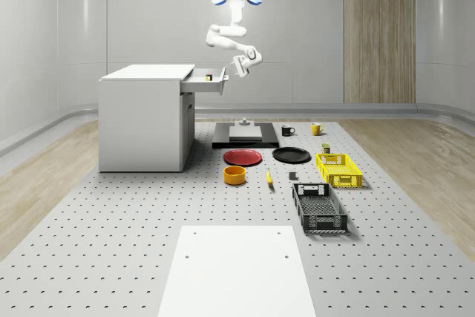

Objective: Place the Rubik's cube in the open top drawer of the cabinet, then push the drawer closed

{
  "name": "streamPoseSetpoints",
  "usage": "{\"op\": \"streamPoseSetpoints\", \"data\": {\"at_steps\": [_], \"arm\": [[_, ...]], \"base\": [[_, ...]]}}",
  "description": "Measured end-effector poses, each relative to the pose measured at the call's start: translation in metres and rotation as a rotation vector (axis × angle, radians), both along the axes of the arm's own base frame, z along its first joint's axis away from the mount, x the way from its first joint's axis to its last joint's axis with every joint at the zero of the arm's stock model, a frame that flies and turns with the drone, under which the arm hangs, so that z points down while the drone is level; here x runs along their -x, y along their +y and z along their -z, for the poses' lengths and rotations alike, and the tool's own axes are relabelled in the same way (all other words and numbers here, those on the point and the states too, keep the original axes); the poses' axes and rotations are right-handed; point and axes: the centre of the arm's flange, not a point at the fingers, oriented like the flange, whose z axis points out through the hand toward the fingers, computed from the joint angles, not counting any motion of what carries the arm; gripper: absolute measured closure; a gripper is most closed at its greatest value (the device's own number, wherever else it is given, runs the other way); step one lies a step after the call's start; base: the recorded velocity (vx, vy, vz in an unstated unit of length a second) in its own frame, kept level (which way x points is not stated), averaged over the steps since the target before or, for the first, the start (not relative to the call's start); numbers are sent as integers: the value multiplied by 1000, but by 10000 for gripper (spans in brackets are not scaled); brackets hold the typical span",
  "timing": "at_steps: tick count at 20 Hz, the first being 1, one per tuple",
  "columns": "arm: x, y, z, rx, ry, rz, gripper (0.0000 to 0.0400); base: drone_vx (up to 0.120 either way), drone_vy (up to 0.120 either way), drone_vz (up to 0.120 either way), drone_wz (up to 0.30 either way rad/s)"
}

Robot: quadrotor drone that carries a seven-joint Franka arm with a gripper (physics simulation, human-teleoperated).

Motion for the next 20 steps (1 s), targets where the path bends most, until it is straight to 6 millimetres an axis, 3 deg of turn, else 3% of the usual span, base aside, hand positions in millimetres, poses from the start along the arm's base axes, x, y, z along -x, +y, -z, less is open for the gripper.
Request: {"op": "streamPoseSetpoints", "data": {"at_steps": [6,8,14,17,20], "arm": [[-1,-22,-18,187,-13,31,0],[-1,-25,-20,216,-15,36,0],[-2,-30,-25,261,-17,43,0],[-1,-30,-26,270,-18,45,143],[-1,-31,-26,276,-18,46,223]], "base": [[0,0,-120,0],[0,-100,-120,0],[0,-120,0,0],[0,-120,0,0],[67,-13,0,0]]}}
